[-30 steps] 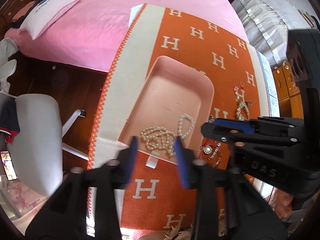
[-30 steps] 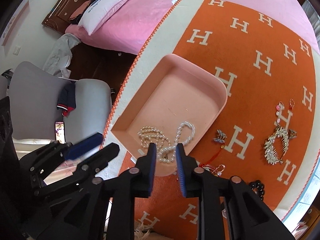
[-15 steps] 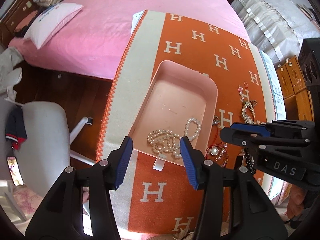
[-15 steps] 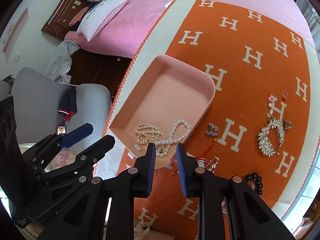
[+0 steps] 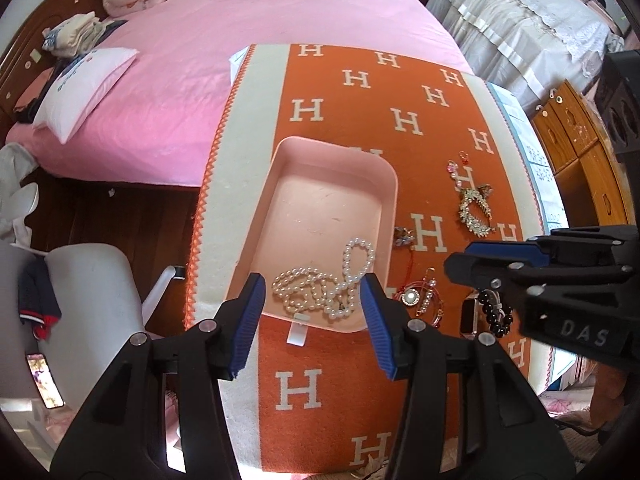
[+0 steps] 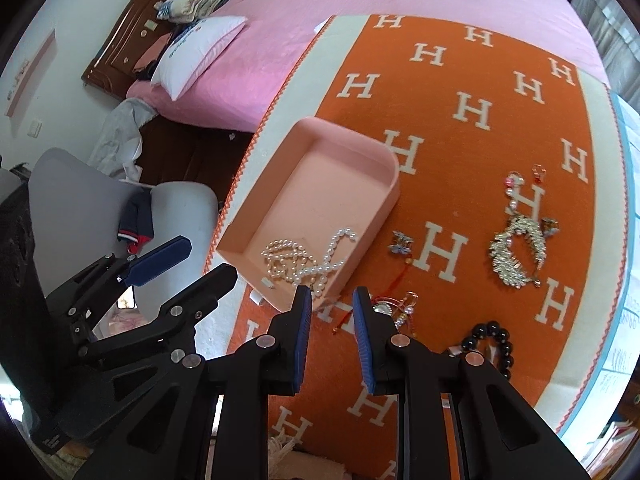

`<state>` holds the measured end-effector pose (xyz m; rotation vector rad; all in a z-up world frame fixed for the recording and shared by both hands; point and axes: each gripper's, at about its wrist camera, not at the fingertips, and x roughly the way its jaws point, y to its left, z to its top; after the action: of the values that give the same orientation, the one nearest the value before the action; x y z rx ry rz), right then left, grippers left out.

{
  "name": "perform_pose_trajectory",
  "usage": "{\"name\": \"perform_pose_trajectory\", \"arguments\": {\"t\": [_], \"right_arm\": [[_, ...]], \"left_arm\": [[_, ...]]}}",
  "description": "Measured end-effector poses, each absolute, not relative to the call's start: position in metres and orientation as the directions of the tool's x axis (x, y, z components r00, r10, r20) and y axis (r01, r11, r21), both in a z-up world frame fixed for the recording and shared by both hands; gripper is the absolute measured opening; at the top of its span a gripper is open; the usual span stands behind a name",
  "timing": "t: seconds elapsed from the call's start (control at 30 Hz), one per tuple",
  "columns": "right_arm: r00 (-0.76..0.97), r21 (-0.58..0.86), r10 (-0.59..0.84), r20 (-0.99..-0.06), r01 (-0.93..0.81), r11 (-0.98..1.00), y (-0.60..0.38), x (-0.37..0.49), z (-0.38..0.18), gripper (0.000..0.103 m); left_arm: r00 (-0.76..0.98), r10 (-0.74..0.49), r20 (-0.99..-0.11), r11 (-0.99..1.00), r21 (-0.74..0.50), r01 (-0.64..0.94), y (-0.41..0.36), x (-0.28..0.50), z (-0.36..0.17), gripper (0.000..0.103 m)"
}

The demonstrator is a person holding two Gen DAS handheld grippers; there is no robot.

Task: Organize jewelry
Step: 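Move the right tool to the black bead bracelet and close on it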

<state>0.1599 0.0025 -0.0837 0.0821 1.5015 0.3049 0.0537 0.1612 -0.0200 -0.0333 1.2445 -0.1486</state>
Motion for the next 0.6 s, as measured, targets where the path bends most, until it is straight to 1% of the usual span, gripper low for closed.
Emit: {"name": "perform_pose_trajectory", "arguments": {"t": [0.37,0.5,0.6], "right_arm": [[0.162,0.256,0.250,-0.955,0.018,0.966,-0.077,0.140,-0.045,0.022],[0.187,0.272,0.256,-0.948,0.068,0.960,-0.107,0.129,-0.037,0.028],[0.201,0.272,0.250,-0.947,0.086,0.959,-0.129,0.120,-0.034,0.029]], "left_arm": [[0.322,-0.179,-0.930,0.972,-0.117,0.203,0.126,0.052,-0.012,0.046],[0.307,-0.193,-0.932,0.968,-0.131,0.212,0.112,0.051,-0.011,0.046],[0.295,-0.205,-0.933,0.968,-0.147,0.205,0.102,0.051,-0.011,0.046]]}}
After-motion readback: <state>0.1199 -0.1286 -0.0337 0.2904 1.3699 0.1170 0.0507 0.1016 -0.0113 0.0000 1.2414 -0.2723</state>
